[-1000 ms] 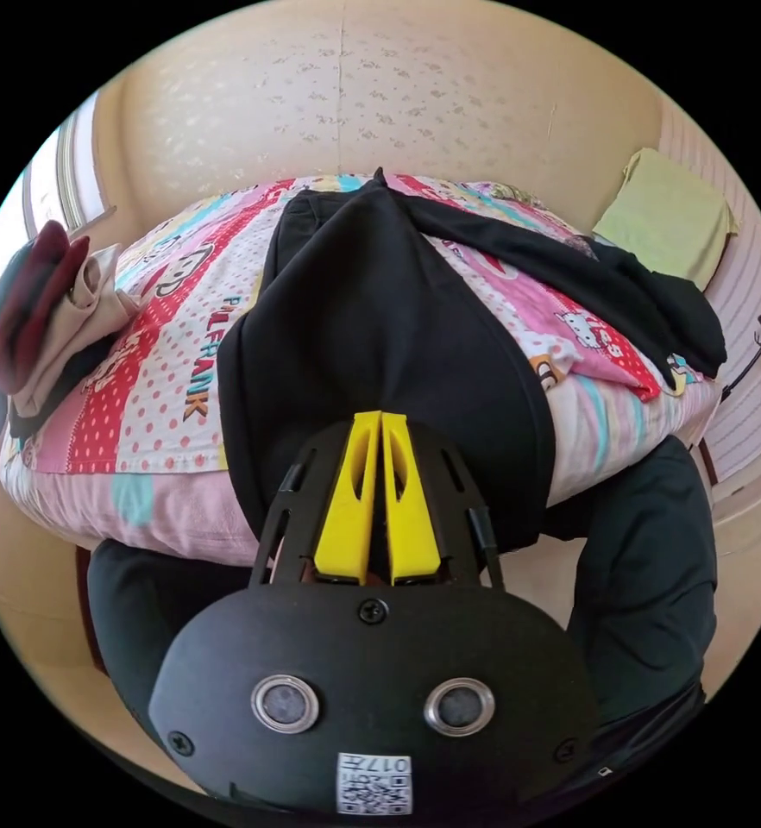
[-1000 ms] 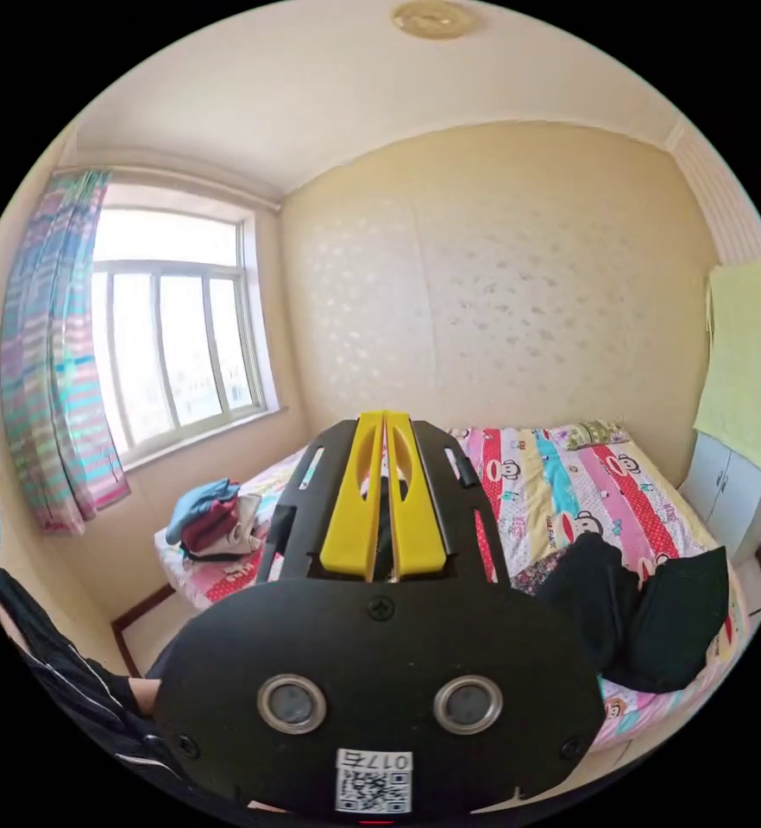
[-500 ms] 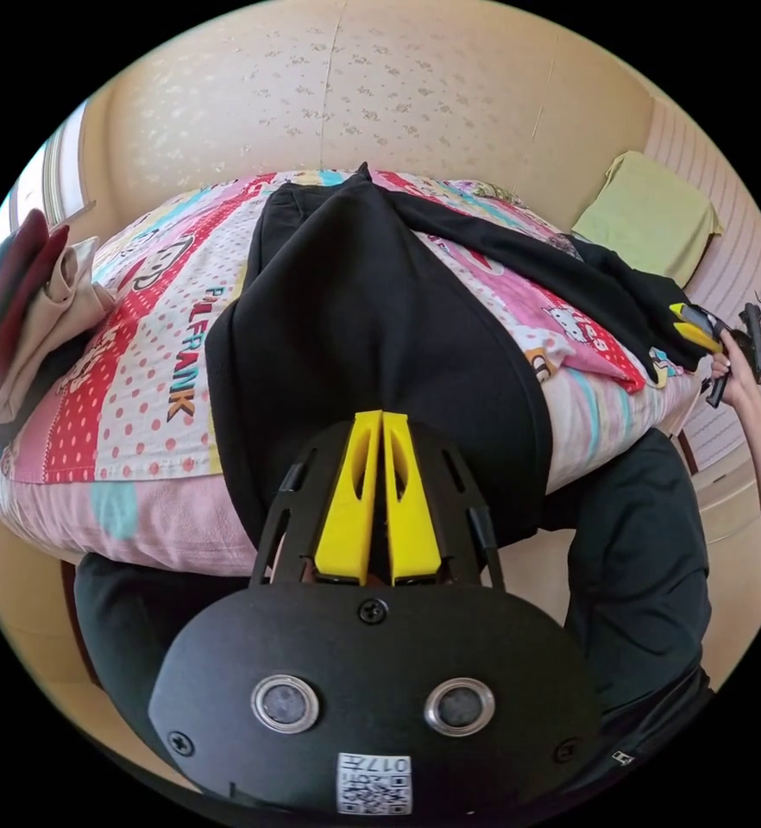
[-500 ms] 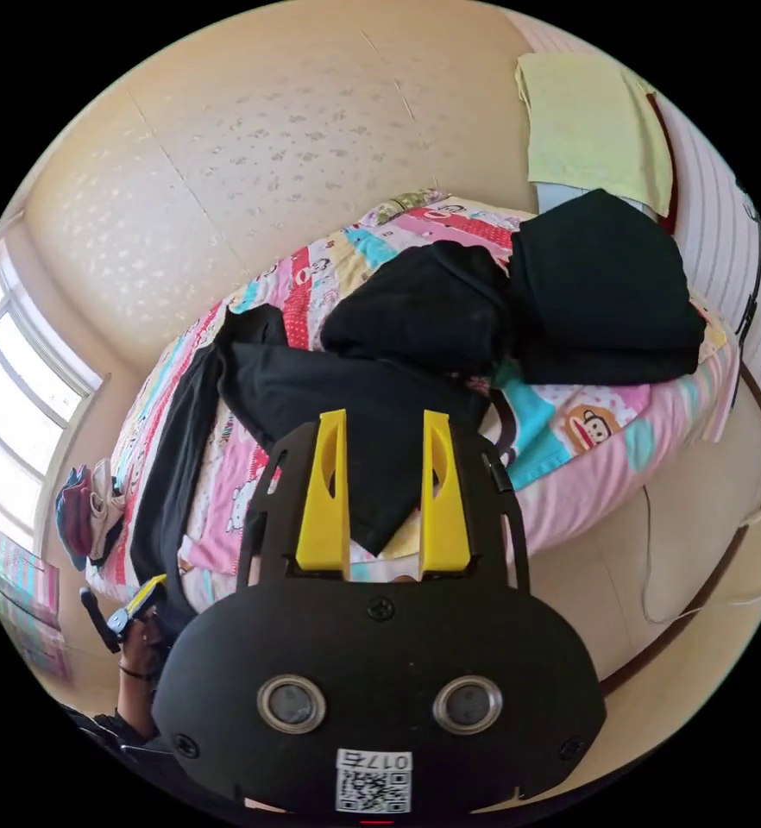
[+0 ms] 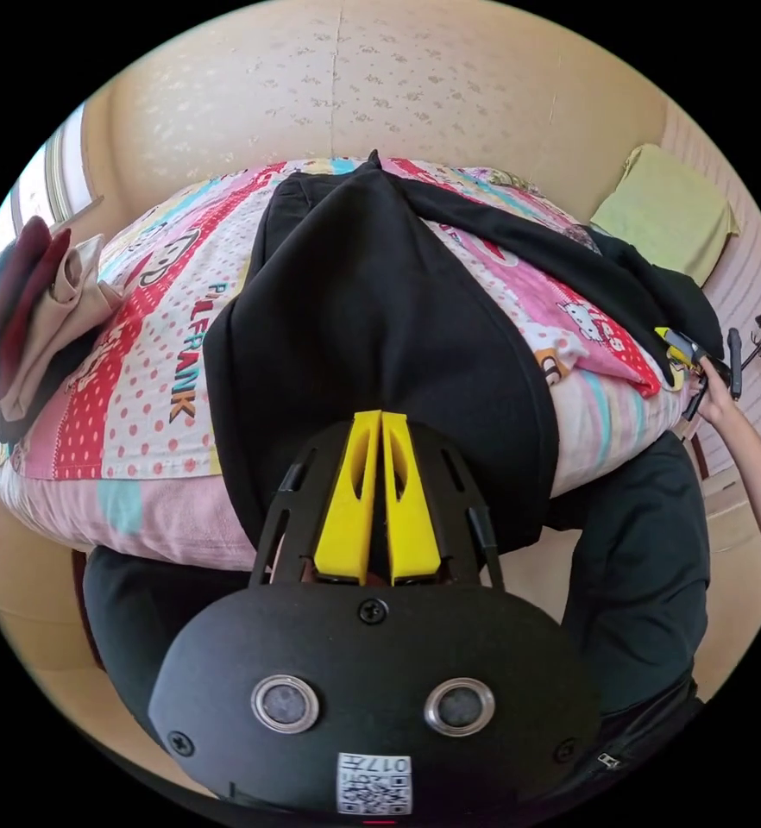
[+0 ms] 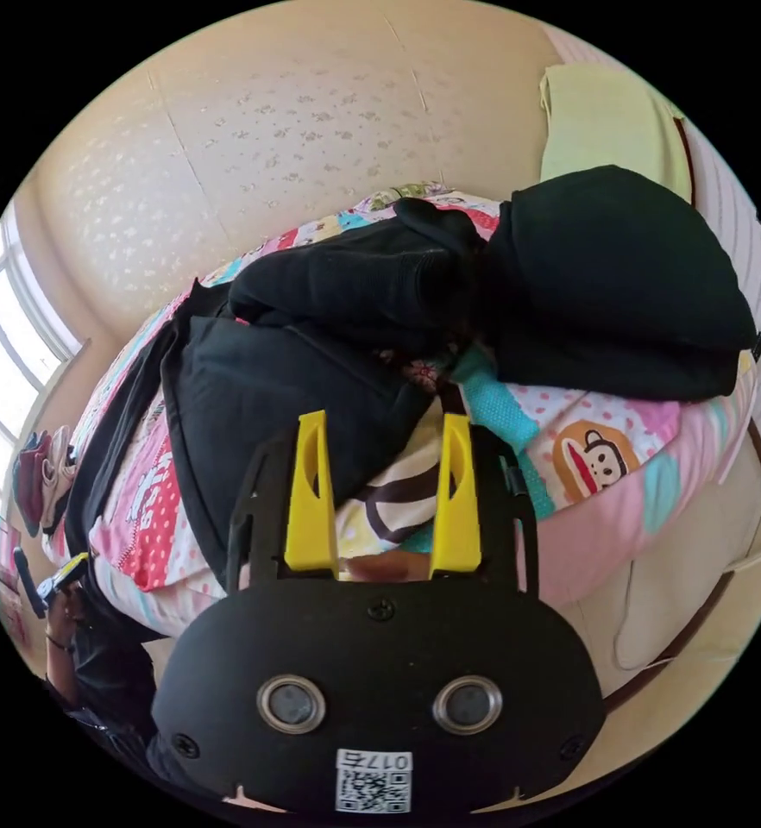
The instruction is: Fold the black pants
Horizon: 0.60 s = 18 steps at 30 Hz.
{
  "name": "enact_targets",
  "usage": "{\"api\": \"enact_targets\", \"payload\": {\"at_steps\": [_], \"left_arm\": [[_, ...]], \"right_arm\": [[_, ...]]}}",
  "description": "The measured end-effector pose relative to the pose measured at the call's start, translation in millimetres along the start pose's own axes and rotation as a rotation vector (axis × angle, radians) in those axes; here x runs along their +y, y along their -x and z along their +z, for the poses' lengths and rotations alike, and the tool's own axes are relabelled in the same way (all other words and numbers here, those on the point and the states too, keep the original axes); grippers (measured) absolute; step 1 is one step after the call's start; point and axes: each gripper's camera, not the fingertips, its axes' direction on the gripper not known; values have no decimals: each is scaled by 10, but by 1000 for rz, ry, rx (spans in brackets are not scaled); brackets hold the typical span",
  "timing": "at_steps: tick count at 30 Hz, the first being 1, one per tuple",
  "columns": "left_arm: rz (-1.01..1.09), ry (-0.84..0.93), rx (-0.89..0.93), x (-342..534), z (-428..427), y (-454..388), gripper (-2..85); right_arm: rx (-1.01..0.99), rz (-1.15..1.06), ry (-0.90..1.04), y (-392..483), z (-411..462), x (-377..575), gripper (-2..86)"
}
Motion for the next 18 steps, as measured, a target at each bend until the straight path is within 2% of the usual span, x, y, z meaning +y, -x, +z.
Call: {"api": "enact_targets", "payload": {"at_steps": [4, 7, 9, 10, 12, 16, 18], "left_arm": [[14, -4, -20, 14, 28, 46, -9], [26, -10, -40, 34, 44, 72, -9], [21, -15, -32, 52, 52, 126, -8], [12, -20, -17, 65, 59, 179, -8], [-1, -25, 12, 84, 71, 271, -8], [-23, -33, 83, 132, 94, 499, -7], [-37, -36, 115, 155, 104, 603, -6]], "right_arm": [[13, 127, 81, -282, -20, -129, 97], [-308, 400, 56, -708, -194, -29, 40], [-659, 560, -132, -985, -413, 177, 27], [-725, 580, -190, -1025, -463, 214, 25], [-889, 529, -304, -1041, -620, 70, 19], [-895, 432, -343, -848, -1218, -775, 15], [-865, 247, -409, -409, -1873, -1382, 14]]}}
